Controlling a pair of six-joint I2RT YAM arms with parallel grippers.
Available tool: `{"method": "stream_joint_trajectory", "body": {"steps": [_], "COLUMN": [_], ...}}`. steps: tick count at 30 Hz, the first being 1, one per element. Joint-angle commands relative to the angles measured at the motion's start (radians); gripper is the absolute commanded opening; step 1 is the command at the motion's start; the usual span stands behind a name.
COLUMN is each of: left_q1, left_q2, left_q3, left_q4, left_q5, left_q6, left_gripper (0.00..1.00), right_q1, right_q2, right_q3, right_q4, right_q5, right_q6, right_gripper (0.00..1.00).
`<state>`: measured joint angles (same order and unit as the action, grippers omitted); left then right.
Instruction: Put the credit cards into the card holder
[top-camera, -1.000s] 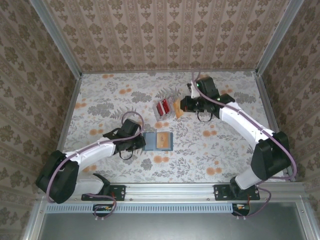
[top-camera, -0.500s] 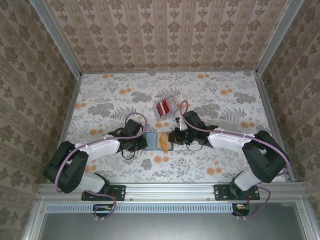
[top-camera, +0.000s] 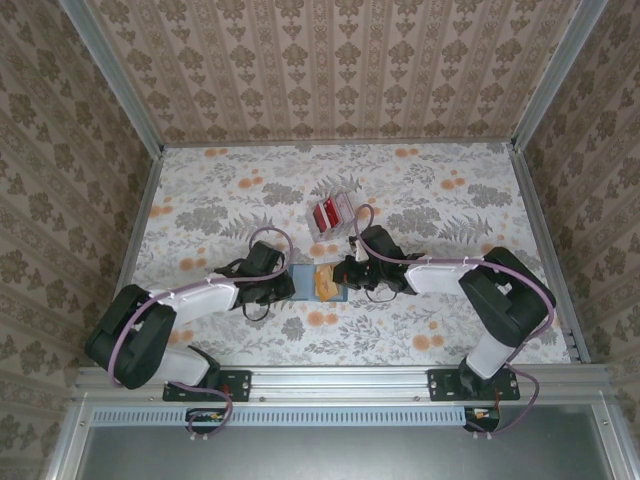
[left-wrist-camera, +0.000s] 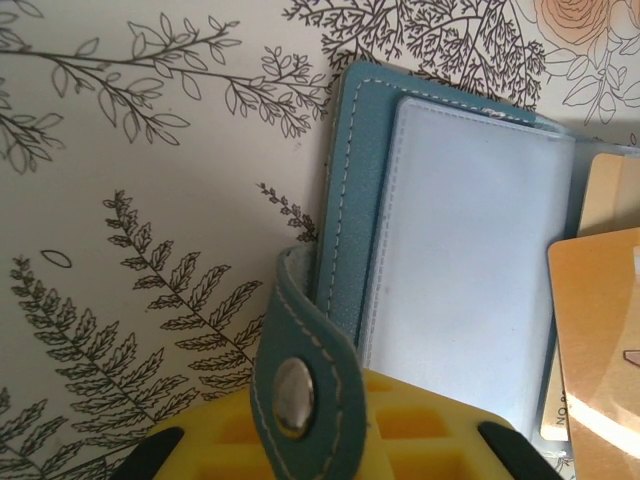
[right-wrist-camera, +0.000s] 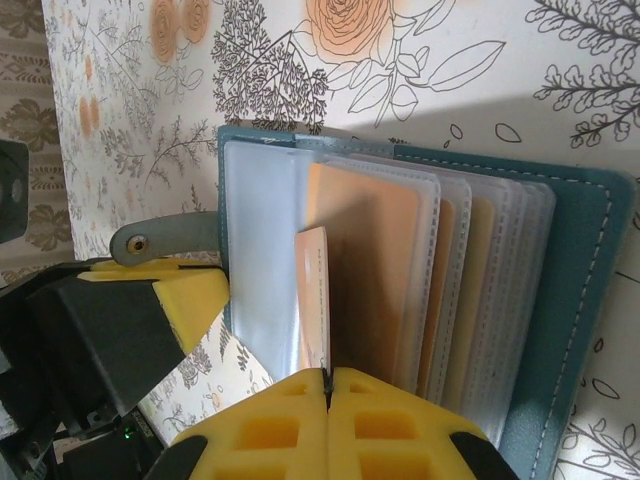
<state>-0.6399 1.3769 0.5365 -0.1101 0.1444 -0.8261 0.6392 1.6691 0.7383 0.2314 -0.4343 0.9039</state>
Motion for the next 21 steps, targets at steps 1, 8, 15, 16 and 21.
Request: {"method": "stream_joint_trajectory", "body": {"steps": [1, 8, 15, 16, 21], "left_q1": [-0.007, -0.020, -0.045, -0.049, -0.054], "left_q2": [-0.010, -0.014, -0.018, -0.019, -0.016], "left_q3": [-0.027, -0.021, -0.021, -0.024, -0.037], "left_q4": [-0.020, -0.012, -0.003, -0.002, 0.007], "left_q5": [0.011, 0.017, 0.015, 0.013, 0.009], "left_q6": [-0.017, -0.025, -0.041, -0.043, -0.053], "left_gripper": [0.14, 0.14, 0.14, 0.14, 0.14], "right_q1": [0.007, 0.026, 0.039, 0.040, 0.045], "right_q2": [0.010, 0.004, 0.032, 0.035, 0.065], "right_q3": [0.019, 0.032, 0.056, 0.058, 0.073], "right_q4": [0.006, -0.034, -0.040, -0.042, -0.040], "right_q5": [0.042, 0.112, 0.144, 0.153, 0.169], "right_q6": [0.022, 0.026, 0.026, 0.024, 0.009], "right_gripper": [0.03, 0.03, 0.04, 0.04, 0.04]}}
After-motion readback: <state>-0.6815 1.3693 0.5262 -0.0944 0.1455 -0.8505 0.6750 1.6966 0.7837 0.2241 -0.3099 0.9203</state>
